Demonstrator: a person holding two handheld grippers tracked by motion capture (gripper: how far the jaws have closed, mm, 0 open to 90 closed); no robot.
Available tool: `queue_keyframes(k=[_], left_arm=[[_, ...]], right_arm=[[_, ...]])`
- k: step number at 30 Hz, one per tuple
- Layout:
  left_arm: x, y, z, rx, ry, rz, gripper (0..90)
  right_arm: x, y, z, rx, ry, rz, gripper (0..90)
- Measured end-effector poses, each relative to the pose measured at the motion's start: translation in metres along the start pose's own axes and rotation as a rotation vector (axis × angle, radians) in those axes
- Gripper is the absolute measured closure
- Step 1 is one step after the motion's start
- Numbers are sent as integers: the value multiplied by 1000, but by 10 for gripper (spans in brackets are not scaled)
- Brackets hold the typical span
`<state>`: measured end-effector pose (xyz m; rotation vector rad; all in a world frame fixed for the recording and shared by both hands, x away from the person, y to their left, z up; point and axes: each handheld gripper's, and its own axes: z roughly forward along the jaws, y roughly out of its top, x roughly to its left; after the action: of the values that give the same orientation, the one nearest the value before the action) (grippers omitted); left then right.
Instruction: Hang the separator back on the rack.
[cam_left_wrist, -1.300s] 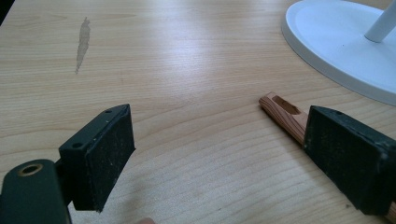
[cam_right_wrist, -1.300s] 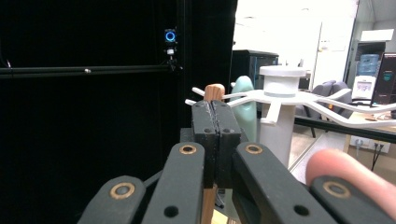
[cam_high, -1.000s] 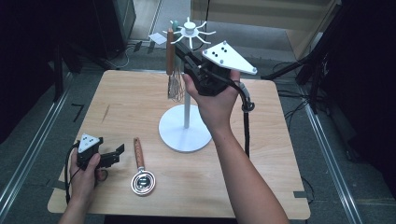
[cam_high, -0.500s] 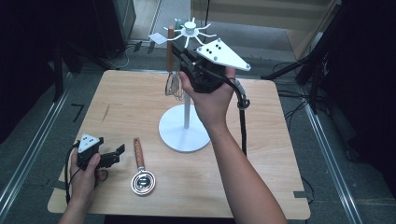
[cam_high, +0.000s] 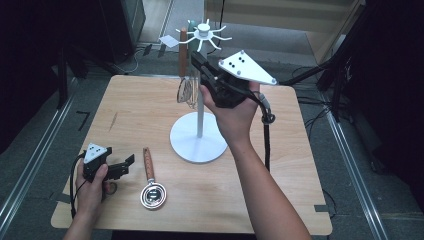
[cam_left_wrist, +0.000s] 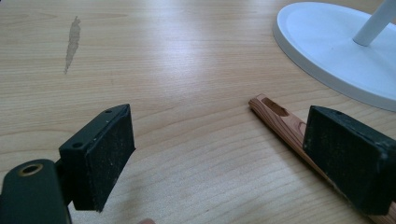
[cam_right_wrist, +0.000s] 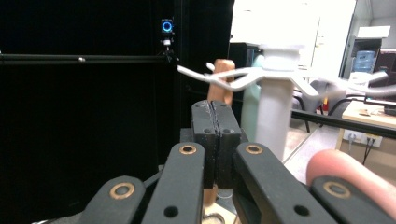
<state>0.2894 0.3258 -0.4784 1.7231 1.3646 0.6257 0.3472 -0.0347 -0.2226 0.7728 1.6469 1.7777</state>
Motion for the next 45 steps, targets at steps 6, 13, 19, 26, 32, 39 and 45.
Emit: queue_keyframes(k=[6, 13, 19, 26, 32, 39, 45], left_arm=[[0, 0, 0, 1, -1, 1, 98], [-1, 0, 1, 1, 3, -1, 98], [-1, 0, 1, 2, 2, -7, 99], [-3, 1, 2, 13, 33, -35, 146], [-5, 3, 2, 23, 2, -62, 174], [-8, 1, 5, 57, 28, -64, 516], [-6, 0, 9, 105, -4, -85, 773]], right_arm=[[-7, -12, -11, 20, -23, -9, 900], [-14, -29, -22, 46, -41, -8, 839], [-16, -43, -27, 89, -58, -6, 676], [-22, -64, -41, 122, -80, 8, 611], [-34, -90, -62, 154, -109, 28, 587], [-50, -121, -85, 189, -155, 38, 566], [-62, -147, -104, 235, -191, 27, 546]])
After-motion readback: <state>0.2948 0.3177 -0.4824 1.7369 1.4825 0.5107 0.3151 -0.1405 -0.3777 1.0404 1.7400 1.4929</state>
